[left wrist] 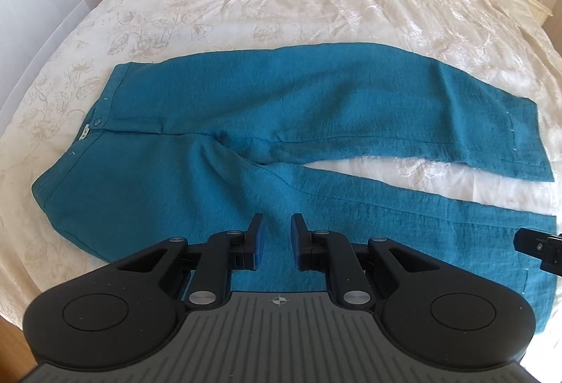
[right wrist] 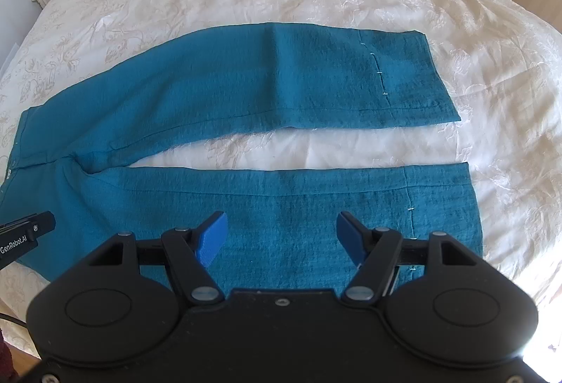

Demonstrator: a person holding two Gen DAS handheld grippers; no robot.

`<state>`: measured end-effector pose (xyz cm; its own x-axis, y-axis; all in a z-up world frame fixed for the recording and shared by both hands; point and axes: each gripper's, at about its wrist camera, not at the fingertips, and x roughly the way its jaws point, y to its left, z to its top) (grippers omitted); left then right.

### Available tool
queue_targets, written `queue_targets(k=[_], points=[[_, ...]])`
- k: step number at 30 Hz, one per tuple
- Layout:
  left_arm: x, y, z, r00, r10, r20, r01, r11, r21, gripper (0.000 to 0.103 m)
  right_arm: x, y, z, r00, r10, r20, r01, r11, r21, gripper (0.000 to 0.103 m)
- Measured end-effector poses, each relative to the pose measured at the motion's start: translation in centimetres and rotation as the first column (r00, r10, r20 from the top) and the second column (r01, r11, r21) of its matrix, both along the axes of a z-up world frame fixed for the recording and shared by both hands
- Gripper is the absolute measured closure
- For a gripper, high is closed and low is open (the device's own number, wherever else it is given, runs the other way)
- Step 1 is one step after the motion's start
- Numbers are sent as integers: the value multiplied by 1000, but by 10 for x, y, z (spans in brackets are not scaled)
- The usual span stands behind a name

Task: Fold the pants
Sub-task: 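Move both grippers over the teal trousers toward the waistband and legs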

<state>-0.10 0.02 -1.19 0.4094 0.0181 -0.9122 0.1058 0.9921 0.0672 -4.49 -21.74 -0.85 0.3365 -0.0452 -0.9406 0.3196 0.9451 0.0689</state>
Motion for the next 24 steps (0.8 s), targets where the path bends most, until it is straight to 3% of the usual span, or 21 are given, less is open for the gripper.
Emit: queue_targets(k=[11,19,24], points=[[21,-8,15,988,3,155,-17,996,86,87,12,-7,3,1000,20,19,-20,1000,-17,33],[28,-4,21,980,64,189,-68,998,12,87,18,-12,3,999,30,27,-30,1000,-8,33],[36,3,19,987,90,130,-87,996,-29,87,22,-13,2,999,45,18,-45,999,-4,33]])
